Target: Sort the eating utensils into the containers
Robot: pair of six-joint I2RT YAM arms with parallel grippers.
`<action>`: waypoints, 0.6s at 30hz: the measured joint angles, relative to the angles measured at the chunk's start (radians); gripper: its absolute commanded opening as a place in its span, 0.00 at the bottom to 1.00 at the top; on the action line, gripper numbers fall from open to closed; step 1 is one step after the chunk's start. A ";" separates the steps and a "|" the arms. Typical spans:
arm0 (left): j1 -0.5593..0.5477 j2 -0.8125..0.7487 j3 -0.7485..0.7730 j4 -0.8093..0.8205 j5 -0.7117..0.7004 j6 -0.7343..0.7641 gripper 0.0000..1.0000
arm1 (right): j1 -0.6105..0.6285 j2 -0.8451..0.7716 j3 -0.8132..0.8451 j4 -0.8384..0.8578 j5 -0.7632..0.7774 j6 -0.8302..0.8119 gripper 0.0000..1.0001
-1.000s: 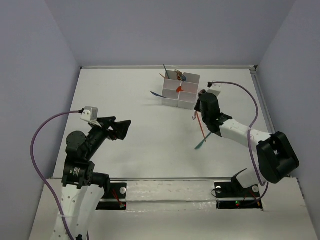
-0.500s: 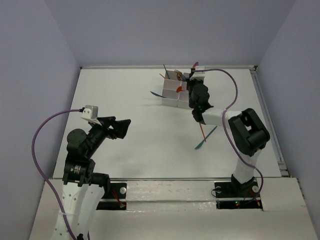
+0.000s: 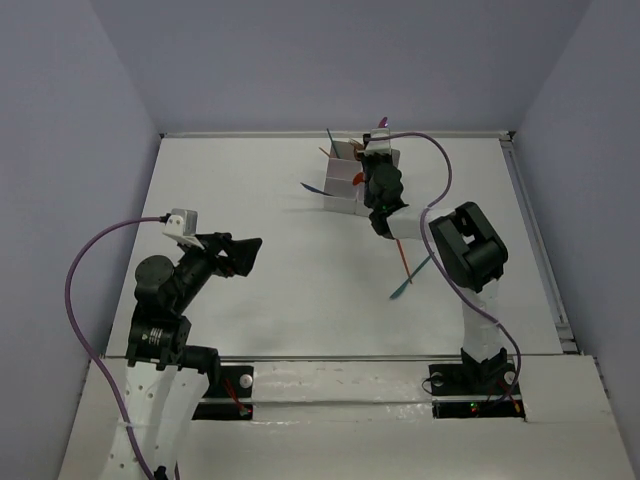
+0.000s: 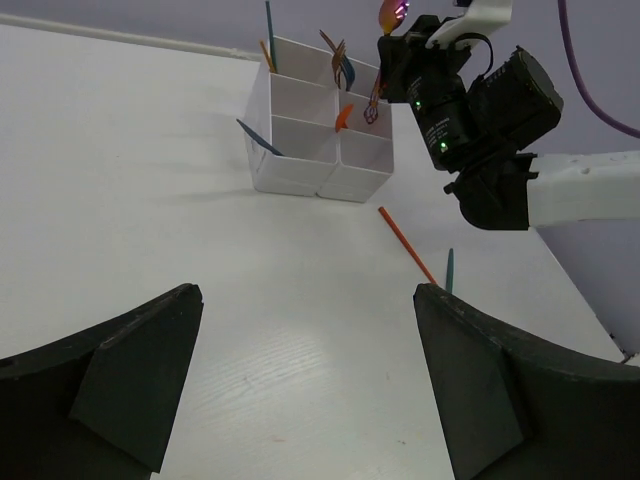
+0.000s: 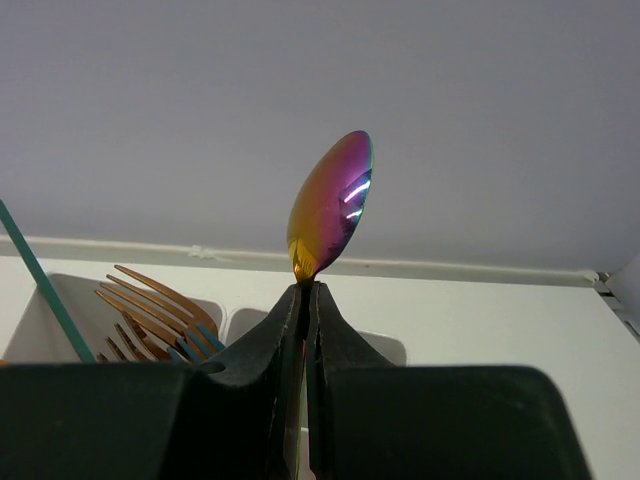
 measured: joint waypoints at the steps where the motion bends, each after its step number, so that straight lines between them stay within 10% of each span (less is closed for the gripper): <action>1: 0.001 0.000 0.000 0.000 0.000 0.000 0.99 | 0.000 0.003 0.000 0.000 0.000 0.003 0.07; 12: 0.007 0.000 0.000 0.000 0.000 0.000 0.99 | -0.010 0.018 -0.047 0.000 0.000 0.053 0.37; 18: 0.007 -0.001 0.000 0.000 0.000 0.000 0.99 | -0.012 0.004 -0.082 -0.016 -0.001 0.077 0.38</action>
